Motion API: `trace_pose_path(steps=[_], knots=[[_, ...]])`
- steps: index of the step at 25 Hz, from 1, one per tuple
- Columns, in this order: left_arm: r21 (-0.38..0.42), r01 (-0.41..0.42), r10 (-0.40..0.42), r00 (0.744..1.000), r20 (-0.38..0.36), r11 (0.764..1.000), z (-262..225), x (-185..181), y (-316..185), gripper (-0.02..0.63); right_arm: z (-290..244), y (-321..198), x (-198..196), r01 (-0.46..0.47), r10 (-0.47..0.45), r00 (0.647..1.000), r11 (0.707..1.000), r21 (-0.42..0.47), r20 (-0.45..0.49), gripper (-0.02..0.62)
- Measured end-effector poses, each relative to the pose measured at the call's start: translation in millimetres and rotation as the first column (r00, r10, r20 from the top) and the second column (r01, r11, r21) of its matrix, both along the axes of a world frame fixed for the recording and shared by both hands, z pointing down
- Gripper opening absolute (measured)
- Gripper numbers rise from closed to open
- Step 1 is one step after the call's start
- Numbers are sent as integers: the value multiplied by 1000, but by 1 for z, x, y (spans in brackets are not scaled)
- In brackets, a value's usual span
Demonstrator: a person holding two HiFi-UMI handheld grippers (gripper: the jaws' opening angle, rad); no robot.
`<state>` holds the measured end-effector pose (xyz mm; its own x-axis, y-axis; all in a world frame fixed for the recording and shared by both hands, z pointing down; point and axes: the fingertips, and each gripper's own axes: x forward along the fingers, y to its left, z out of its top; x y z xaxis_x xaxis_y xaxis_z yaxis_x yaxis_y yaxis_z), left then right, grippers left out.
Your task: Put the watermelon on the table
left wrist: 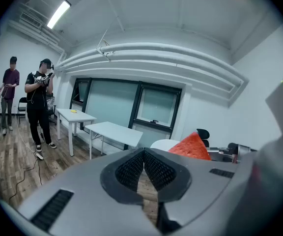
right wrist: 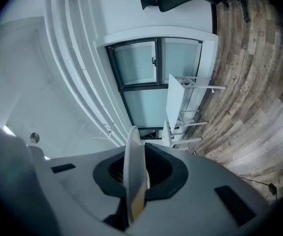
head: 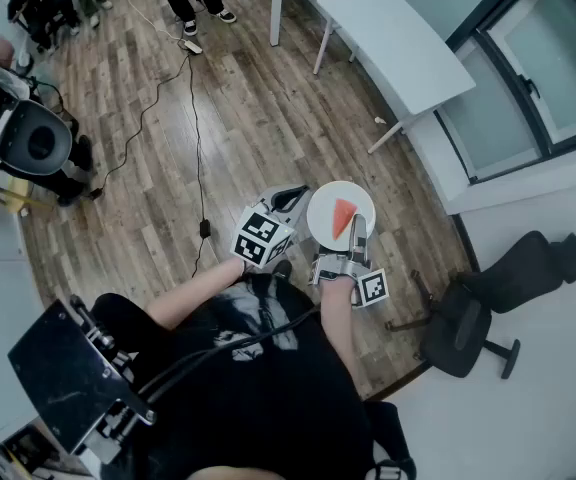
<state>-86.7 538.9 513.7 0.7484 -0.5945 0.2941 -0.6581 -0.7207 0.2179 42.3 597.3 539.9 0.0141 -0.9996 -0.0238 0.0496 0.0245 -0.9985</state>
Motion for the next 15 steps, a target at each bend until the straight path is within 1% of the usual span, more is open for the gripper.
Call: trace_pose_path(steps=[8,11,15], knots=[[-12,11,-11,1000,-6,1000,0,-2,-5,6,2,-6,-2,26,-26,1000,1000,-3,-16,28],[-32,4,-4,1000,-2,999,8,10,-1,6,9,-3,19,-7,8,999,1000,28,-47,28],[-25,-7,7,1000,10,1000,12,36,-12,6,17,-11,47,-31,31,1000,998,51,-1,29]])
